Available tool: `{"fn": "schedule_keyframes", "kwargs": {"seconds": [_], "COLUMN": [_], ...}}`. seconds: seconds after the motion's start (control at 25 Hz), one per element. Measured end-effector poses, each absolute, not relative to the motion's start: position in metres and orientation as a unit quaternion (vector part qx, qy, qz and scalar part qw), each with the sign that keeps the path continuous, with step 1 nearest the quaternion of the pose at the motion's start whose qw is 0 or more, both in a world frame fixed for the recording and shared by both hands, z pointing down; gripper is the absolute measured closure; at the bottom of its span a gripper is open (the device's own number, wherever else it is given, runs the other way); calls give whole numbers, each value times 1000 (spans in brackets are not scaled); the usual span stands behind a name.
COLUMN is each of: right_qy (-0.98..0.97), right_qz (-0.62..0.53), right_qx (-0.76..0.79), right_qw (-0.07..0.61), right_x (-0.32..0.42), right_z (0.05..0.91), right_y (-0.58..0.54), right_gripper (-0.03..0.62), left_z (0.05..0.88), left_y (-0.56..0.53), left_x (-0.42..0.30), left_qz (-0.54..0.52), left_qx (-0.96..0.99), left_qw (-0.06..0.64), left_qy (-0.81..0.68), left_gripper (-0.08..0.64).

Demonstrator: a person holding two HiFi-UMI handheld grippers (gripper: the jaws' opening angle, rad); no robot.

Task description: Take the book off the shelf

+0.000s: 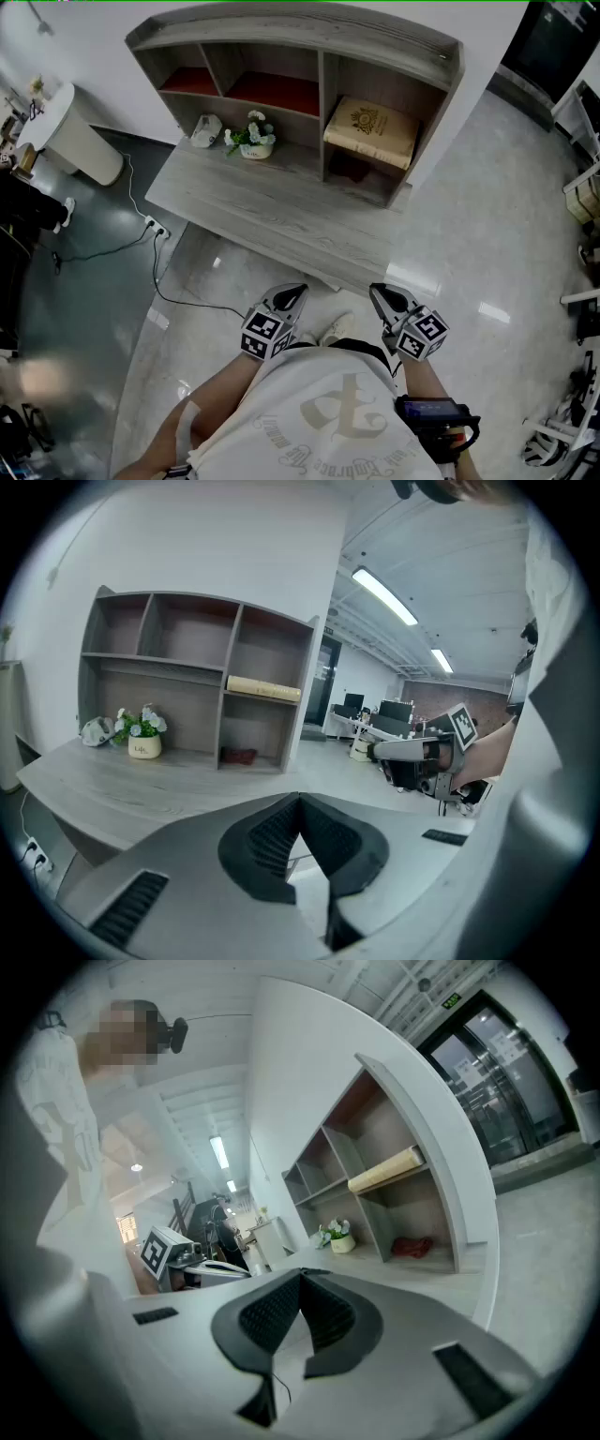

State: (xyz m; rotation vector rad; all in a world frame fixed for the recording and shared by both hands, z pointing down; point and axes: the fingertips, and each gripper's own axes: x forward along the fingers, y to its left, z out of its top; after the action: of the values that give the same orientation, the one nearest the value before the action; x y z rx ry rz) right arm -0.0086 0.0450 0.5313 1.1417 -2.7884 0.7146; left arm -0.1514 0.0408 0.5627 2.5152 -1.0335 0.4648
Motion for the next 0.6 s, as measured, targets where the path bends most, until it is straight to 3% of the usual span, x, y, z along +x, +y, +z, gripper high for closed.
{"fn": "schedule_keyframes", "kwargs": {"seconds": [0.24,0.6], "right_qy": [-894,-892], "right_qz": [232,216], "right_qx": [383,398], "right_qw": [26,22], "right_x": [-27,-19], "right_z": [540,528], "right_y": [86,115], "right_gripper": [590,589], "left_z": [572,564], "left_y": [76,104], "left_x": [-185,-169], "left_qz": [158,148], "left_qx": [889,901], "left_qw": [200,188], "left_qy": [-380,-360], "left_gripper": [546,546]}}
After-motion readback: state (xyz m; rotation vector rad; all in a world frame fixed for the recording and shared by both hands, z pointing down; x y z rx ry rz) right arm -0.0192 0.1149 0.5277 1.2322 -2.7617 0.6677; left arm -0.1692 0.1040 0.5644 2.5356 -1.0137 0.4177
